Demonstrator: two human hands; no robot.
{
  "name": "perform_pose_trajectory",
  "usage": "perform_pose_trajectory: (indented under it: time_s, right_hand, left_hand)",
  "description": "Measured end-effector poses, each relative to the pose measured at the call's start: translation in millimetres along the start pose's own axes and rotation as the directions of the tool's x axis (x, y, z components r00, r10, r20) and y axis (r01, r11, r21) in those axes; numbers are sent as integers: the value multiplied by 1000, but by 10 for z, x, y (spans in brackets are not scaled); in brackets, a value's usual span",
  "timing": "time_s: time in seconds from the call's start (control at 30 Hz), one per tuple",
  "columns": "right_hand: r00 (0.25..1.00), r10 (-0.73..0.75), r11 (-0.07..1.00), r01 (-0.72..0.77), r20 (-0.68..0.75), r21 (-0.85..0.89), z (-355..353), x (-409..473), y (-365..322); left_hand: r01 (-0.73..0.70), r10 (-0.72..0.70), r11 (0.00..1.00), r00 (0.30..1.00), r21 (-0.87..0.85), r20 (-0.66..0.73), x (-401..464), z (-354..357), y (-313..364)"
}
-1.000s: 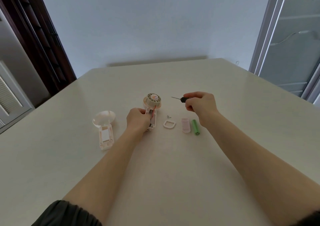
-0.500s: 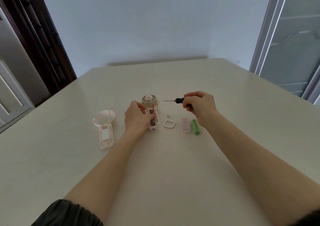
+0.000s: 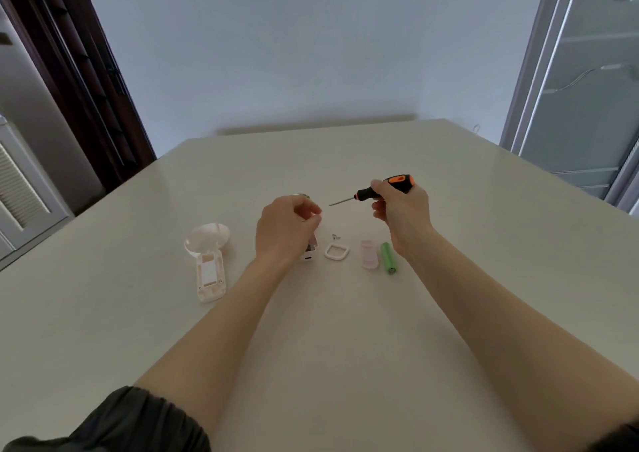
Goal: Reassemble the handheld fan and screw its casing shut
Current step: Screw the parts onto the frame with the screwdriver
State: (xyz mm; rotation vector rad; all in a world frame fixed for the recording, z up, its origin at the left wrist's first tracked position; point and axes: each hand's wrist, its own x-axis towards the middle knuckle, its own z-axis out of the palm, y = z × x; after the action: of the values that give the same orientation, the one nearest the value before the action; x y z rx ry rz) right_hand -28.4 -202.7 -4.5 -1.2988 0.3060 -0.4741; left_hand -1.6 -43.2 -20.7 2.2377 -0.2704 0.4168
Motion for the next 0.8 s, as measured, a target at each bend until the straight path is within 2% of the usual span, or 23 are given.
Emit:
perform_pose_trajectory:
  time_s: [0.13, 0.2, 0.33, 0.8]
  right_hand:
    - [999, -25, 999, 24, -24, -22, 23, 16, 14]
    - [999, -17, 1000, 16, -35, -27, 18, 32, 21]
    - [999, 2, 1000, -2, -42, -18, 20, 36, 33]
    - [997, 57, 998, -58, -46, -13, 17, 46, 30]
  left_hand:
    - [-76, 50, 979, 989, 190, 137, 90, 99, 103]
    - [-118, 70, 943, 985, 311, 160, 140, 155, 116]
    - [-148, 82, 890, 982, 432, 168, 205, 195, 113]
    - [-234, 119, 820, 962, 523, 244, 229, 239, 131]
